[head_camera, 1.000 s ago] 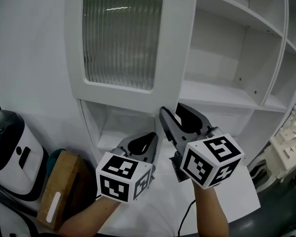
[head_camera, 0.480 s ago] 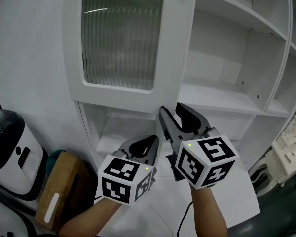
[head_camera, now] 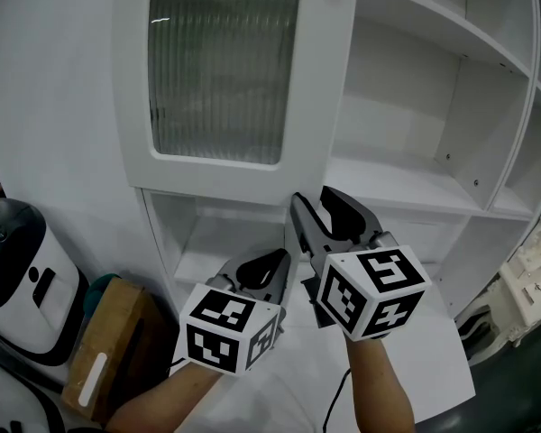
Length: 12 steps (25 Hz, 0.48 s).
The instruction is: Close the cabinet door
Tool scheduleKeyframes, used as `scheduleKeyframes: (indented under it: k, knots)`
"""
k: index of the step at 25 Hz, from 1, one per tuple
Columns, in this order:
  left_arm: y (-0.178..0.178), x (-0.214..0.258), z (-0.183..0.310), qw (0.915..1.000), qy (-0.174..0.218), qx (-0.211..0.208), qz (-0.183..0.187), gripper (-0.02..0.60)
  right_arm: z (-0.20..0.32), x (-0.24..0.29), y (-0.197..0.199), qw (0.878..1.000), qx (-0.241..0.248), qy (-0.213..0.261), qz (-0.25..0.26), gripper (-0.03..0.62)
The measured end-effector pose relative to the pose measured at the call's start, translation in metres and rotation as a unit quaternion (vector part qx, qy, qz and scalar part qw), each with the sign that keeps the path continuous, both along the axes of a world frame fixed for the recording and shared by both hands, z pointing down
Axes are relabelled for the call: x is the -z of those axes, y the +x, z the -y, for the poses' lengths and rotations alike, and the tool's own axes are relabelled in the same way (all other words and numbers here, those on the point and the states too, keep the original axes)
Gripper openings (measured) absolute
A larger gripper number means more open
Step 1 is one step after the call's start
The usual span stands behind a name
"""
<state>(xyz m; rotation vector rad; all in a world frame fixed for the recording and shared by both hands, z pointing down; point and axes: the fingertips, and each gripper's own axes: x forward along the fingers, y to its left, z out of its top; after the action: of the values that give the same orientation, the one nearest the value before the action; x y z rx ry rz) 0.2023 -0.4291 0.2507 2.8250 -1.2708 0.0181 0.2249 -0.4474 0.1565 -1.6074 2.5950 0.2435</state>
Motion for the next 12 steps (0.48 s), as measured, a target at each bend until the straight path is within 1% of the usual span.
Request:
scheduleKeyframes:
  k: [12]
  knots:
    - [-0.006,-0.001,0.005,1.0000,0.000,0.007,0.001,0.012,0.013,0.000,0.002,1.000,-0.013,0.005,-0.006,0.166]
